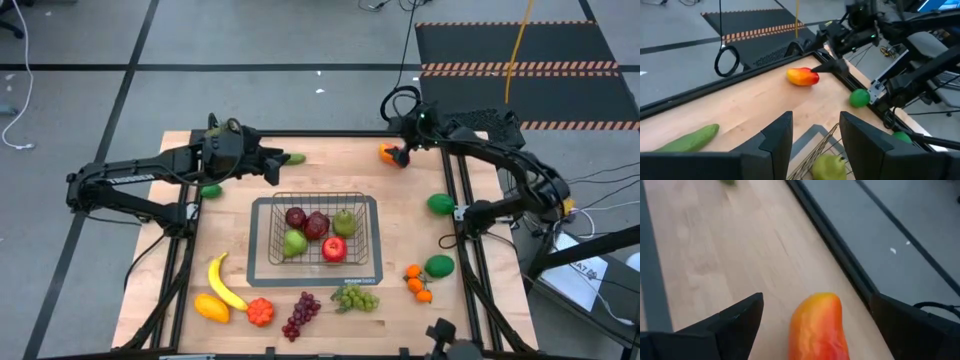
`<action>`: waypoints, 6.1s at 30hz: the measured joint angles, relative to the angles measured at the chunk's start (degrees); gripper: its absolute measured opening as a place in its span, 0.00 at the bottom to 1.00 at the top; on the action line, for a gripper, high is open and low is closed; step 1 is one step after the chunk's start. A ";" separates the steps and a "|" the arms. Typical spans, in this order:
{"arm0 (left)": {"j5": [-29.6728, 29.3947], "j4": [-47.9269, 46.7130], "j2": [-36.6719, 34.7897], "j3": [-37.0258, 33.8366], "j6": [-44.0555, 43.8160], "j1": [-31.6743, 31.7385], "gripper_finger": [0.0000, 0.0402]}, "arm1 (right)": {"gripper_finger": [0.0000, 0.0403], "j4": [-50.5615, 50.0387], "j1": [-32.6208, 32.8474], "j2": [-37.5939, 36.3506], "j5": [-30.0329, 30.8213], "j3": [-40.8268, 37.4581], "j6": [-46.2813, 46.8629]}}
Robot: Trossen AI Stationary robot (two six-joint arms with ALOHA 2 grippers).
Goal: Build produce basket
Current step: Put the top mango into the gold wire basket
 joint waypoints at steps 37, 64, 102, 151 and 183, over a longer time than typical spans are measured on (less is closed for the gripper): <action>4.00 -0.11 -0.02 0.02 4.89 0.00 0.41 | 0.79 -5.00 -0.38 12.63 9.71 0.00 1.68; 11.28 -5.51 -0.02 0.02 10.57 -0.06 0.41 | 0.71 -11.06 9.17 -11.49 9.11 0.02 37.87; 19.67 -11.15 -0.04 0.04 4.31 -2.97 0.41 | 0.71 38.89 46.33 -18.46 21.52 0.00 100.92; 15.54 -9.05 -0.02 0.04 -3.71 -3.03 0.41 | 0.71 45.14 45.74 -17.61 21.30 -0.04 20.97; 9.06 -9.10 0.79 0.04 -10.00 -10.18 0.41 | 0.71 15.21 53.82 -17.79 10.84 -0.04 72.89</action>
